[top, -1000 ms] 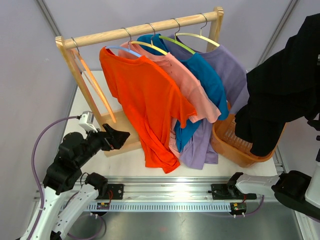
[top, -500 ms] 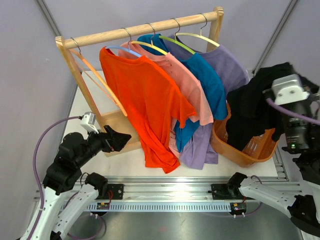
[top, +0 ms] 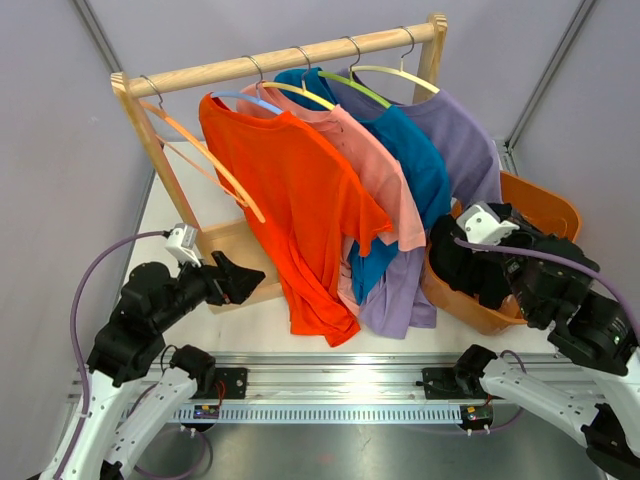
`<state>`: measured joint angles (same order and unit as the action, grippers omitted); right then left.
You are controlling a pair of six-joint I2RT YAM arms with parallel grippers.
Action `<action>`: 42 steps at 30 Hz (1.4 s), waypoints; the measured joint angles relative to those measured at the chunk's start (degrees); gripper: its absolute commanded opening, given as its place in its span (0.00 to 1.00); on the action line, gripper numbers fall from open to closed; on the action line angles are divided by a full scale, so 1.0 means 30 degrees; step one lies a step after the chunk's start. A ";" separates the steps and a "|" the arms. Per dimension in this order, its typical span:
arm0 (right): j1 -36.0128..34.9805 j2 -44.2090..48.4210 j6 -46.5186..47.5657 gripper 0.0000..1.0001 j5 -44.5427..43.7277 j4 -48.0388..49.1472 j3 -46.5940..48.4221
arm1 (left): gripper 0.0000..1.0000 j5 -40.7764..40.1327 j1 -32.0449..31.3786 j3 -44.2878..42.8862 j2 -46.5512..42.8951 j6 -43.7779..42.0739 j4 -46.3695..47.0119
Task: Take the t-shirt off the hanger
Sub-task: Place the tshirt into the basket
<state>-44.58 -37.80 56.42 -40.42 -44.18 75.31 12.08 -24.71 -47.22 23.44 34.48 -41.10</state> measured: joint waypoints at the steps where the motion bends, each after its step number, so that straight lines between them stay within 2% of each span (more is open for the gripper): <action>1: 0.0007 -0.0080 -0.0415 0.00 -0.0080 -0.0736 -0.0117 | 0.99 0.0036 0.0000 0.0000 0.0102 -0.0044 0.0007; 9: 0.0007 -0.2310 -0.3096 0.00 -0.0219 -0.6091 -0.0168 | 0.99 0.0270 0.0000 0.0000 0.0495 -0.0197 0.0029; 16: 0.1508 -0.2725 -0.3606 0.00 0.0051 -0.8371 -0.2222 | 0.99 0.0270 0.0000 0.0000 0.0474 -0.0197 0.0044; 23: 0.6098 -0.3031 -0.3257 0.00 0.2164 -0.9231 -0.4626 | 0.99 0.0656 0.0000 0.0000 0.0510 -0.0342 0.0197; 30: 1.2313 -0.6754 -0.1836 0.02 0.5960 -0.8065 -0.4073 | 0.99 0.1078 0.0000 0.0000 0.0838 -0.0794 0.0168; 32: 1.3274 -0.7883 -0.1515 0.15 0.7009 -0.7927 -0.3475 | 0.99 0.1166 0.0000 0.0000 0.0831 -0.0903 0.0138; 34: 1.3682 -0.8510 -0.1078 0.33 0.8167 -0.7883 -0.3053 | 0.99 0.1253 0.0000 0.0000 0.0809 -0.0991 0.0124; 35: 1.3777 -0.8597 -0.0721 0.58 0.8808 -0.7919 -0.2922 | 0.99 0.1275 0.0000 0.0000 0.0780 -0.1005 0.0109; 38: 1.3923 -0.8582 -0.0087 0.87 1.0455 -0.8568 -0.2412 | 0.99 0.1282 0.0000 0.0000 0.0525 -0.1020 0.0029; 42: 1.4309 -0.8575 0.0576 0.96 1.2145 -1.0003 -0.0430 | 0.99 0.1275 -0.0007 0.0000 0.0386 -0.1027 0.0007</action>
<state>-1.65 -63.53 58.15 -3.99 -74.19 74.02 15.90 -24.73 -47.22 24.60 31.40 -41.08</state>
